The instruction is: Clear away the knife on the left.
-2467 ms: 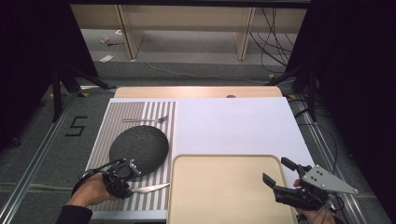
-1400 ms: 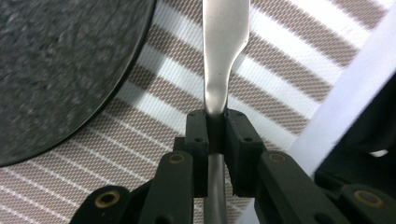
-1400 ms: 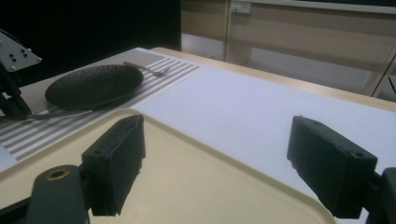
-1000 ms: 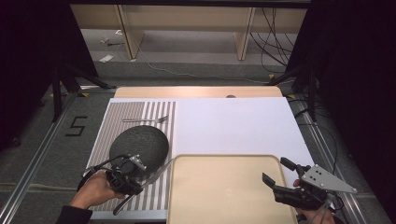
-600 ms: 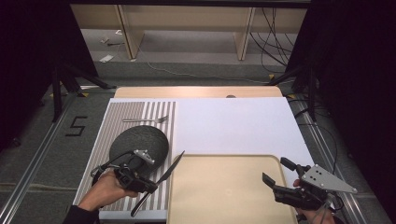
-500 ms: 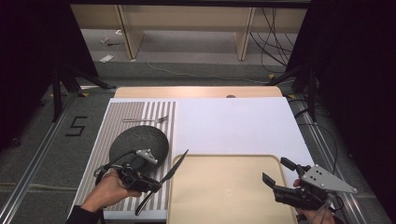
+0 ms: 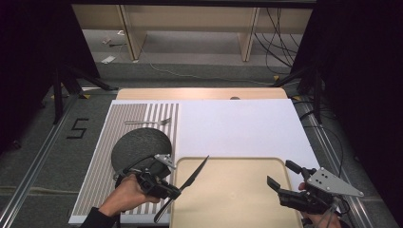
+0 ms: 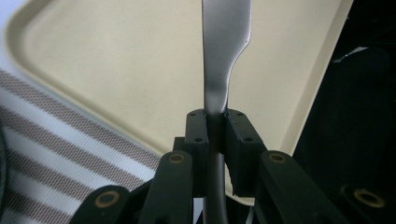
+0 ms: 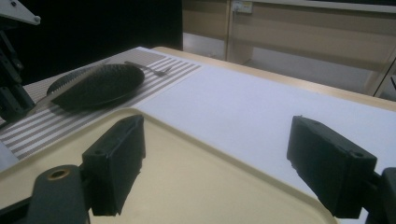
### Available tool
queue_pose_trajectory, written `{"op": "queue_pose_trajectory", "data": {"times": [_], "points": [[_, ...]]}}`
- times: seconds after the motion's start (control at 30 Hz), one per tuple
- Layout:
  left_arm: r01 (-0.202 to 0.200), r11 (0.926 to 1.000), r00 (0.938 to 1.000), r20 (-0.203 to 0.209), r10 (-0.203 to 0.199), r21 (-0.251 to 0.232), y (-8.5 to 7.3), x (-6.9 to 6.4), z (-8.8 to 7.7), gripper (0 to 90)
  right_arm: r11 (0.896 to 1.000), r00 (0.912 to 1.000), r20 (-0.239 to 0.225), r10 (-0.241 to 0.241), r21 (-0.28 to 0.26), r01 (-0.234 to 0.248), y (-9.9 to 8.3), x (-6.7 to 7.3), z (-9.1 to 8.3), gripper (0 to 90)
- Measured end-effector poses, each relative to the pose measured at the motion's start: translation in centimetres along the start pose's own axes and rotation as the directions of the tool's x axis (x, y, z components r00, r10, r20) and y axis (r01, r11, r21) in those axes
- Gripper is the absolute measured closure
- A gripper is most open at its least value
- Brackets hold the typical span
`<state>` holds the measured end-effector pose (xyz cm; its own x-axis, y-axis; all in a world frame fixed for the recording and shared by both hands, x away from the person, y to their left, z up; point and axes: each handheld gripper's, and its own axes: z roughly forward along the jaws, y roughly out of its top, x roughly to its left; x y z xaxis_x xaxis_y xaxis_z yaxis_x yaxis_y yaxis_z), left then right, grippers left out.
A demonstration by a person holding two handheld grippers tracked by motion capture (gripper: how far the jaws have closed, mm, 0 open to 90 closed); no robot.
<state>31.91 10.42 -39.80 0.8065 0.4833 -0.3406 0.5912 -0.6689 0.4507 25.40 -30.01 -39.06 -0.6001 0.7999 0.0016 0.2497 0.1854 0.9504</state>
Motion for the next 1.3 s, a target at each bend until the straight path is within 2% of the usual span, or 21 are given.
{"op": "queue_pose_trajectory", "data": {"times": [0.2, 0.33, 0.6, 0.67, 0.87, 1.07, 1.3], "points": [[-0.018, 0.9993, 0.9997, 0.018, 0.018, 0.032, 1.2, -0.4, 1.0, 79.8, 1.0, 1.0, -0.001, 0.001, -0.001, -0.001, 0.0, 0.0, 0.0, 20.2], [-0.015, 0.9993, 0.9996, 0.025, 0.015, 0.035, 1.7, -0.6, 1.4, 79.8, 1.0, 1.0, -0.001, 0.001, -0.001, -0.001, 0.0, 0.0, 0.0, 20.2], [-0.019, 0.9966, 0.9992, 0.035, 0.016, 0.08, 2.6, -0.8, 2.6, 79.8, 1.0, 1.0, -0.001, 0.002, -0.001, -0.002, 0.0, 0.0, 0.0, 20.2], [-0.006, 0.9958, 0.9995, 0.032, 0.003, 0.091, 2.9, -0.9, 3.0, 79.8, 1.0, 1.0, -0.002, 0.001, -0.001, -0.001, 0.0, 0.0, 0.0, 20.2], [0.006, 0.9886, 0.9987, 0.049, -0.014, 0.151, 3.9, -1.1, 4.3, 79.7, 1.0, 1.0, -0.003, -0.002, 0.002, 0.002, 0.0, 0.0, 0.0, 20.2], [-0.006, 0.9779, 0.9988, 0.048, -0.004, 0.209, 4.6, -1.3, 5.7, 79.7, 1.0, 1.0, -0.004, 0.0, 0.001, 0.0, 0.0, 0.0, -0.1, 20.2], [0.015, 0.9715, 0.9986, 0.045, -0.027, 0.236, 4.9, -1.0, 6.8, 79.7, 1.0, 1.0, -0.005, 0.0, -0.001, 0.0, 0.0, 0.1, 0.0, 20.2]]}}
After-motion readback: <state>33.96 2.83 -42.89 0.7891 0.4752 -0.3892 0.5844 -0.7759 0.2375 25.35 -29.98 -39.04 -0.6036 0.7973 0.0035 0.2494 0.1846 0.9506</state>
